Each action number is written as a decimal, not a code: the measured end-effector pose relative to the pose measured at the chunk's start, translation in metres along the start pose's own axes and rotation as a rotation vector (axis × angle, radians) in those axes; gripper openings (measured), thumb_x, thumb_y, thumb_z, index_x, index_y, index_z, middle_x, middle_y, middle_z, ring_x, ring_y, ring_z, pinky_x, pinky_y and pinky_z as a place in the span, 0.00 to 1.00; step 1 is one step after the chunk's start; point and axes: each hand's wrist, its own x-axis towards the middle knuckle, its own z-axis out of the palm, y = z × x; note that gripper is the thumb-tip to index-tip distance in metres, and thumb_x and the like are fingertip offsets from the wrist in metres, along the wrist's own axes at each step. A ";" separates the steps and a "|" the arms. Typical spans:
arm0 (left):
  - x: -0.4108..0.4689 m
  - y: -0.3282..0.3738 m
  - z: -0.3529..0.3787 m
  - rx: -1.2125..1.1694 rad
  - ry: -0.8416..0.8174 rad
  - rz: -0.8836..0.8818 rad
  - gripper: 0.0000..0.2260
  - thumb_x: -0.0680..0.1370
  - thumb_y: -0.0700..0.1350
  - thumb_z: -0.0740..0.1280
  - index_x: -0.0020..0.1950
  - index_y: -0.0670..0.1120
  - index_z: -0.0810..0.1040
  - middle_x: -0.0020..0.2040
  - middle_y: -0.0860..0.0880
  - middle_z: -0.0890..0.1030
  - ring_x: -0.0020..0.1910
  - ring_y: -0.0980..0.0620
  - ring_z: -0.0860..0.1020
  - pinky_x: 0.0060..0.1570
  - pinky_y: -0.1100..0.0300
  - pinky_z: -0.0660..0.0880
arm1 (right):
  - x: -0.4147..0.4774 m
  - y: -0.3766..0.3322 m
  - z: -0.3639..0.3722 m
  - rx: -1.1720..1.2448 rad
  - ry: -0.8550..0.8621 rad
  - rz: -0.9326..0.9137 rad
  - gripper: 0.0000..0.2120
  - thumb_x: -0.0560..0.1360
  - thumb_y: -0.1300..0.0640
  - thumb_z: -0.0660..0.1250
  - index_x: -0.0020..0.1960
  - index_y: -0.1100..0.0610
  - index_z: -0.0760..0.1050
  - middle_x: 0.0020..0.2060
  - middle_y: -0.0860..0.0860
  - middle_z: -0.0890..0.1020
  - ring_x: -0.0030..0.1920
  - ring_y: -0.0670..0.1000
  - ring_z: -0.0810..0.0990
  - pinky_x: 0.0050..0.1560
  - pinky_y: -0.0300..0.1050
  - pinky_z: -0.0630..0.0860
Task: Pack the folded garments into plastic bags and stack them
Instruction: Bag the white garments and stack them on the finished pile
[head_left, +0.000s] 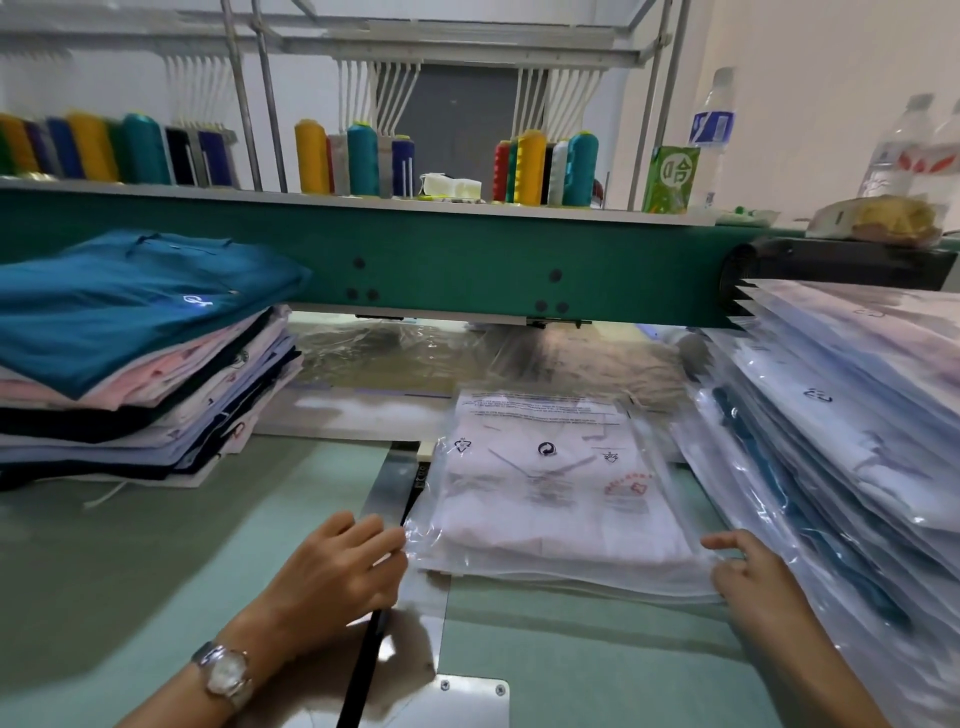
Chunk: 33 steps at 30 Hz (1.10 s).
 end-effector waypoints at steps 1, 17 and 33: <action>-0.001 -0.003 0.000 0.000 -0.004 -0.003 0.05 0.72 0.44 0.71 0.39 0.49 0.77 0.44 0.52 0.75 0.37 0.49 0.72 0.37 0.56 0.63 | -0.001 0.000 0.000 -0.001 -0.009 0.005 0.16 0.72 0.71 0.59 0.49 0.52 0.76 0.21 0.48 0.70 0.23 0.51 0.65 0.29 0.43 0.60; 0.069 -0.031 0.043 -0.687 -0.395 -1.167 0.17 0.82 0.54 0.61 0.64 0.44 0.74 0.46 0.48 0.82 0.47 0.49 0.79 0.49 0.55 0.76 | 0.047 -0.059 0.033 -0.625 -0.087 -0.079 0.21 0.79 0.49 0.57 0.68 0.58 0.66 0.63 0.60 0.72 0.61 0.60 0.72 0.59 0.50 0.70; 0.107 -0.040 0.074 -1.182 -0.362 -1.409 0.16 0.80 0.33 0.58 0.66 0.39 0.77 0.51 0.38 0.82 0.29 0.53 0.74 0.29 0.64 0.70 | 0.088 -0.075 0.061 0.283 -0.080 0.153 0.21 0.72 0.77 0.56 0.59 0.65 0.78 0.61 0.60 0.78 0.57 0.57 0.76 0.56 0.49 0.75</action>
